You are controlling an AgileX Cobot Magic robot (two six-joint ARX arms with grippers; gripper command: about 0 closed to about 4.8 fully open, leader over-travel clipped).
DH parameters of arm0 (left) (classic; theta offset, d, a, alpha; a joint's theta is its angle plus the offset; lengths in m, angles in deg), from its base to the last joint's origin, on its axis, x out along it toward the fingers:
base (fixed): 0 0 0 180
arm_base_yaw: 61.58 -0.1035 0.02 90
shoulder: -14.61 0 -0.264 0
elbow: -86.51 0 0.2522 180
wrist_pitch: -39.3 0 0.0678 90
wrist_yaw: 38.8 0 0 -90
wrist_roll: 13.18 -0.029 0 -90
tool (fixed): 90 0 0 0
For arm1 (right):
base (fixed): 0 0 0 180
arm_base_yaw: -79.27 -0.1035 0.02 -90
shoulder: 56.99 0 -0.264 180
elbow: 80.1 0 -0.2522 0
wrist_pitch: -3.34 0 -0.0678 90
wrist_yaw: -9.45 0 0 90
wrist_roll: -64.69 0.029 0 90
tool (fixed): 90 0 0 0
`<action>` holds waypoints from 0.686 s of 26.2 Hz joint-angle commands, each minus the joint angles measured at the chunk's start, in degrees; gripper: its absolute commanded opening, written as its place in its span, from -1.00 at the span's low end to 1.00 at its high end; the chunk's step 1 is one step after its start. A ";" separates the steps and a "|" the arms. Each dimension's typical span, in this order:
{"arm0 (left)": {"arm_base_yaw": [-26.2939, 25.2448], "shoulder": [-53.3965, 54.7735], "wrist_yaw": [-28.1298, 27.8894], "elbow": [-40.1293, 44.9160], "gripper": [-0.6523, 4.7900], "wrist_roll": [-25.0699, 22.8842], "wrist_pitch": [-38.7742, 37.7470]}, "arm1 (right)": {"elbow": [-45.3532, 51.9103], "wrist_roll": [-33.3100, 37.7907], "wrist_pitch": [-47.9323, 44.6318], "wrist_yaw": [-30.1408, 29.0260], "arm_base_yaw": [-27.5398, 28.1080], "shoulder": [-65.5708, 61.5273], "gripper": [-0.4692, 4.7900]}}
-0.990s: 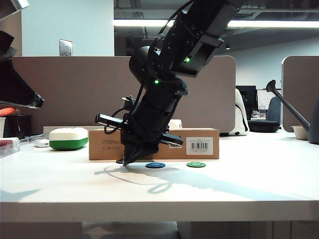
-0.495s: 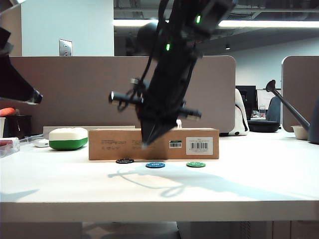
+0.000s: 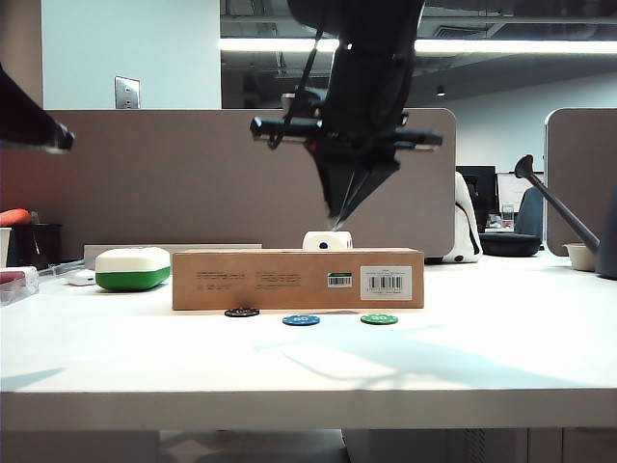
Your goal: Push the chip with the highest value in the row forward next to the rectangular box.
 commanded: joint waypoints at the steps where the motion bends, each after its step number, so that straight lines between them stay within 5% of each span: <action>1: 0.00 -2.89 0.00 0.33 -0.78 -0.02 0.85 | 0.70 -0.31 1.81 1.36 -0.28 2.36 -0.86; 10: -0.04 -12.85 0.04 3.56 -0.78 -0.02 0.74 | 11.13 -0.11 -3.45 7.72 -4.35 13.86 -0.85; 18: -0.04 -22.60 0.02 4.31 -0.78 -0.02 -1.75 | 27.10 -0.31 -16.55 11.96 -14.12 31.32 -0.85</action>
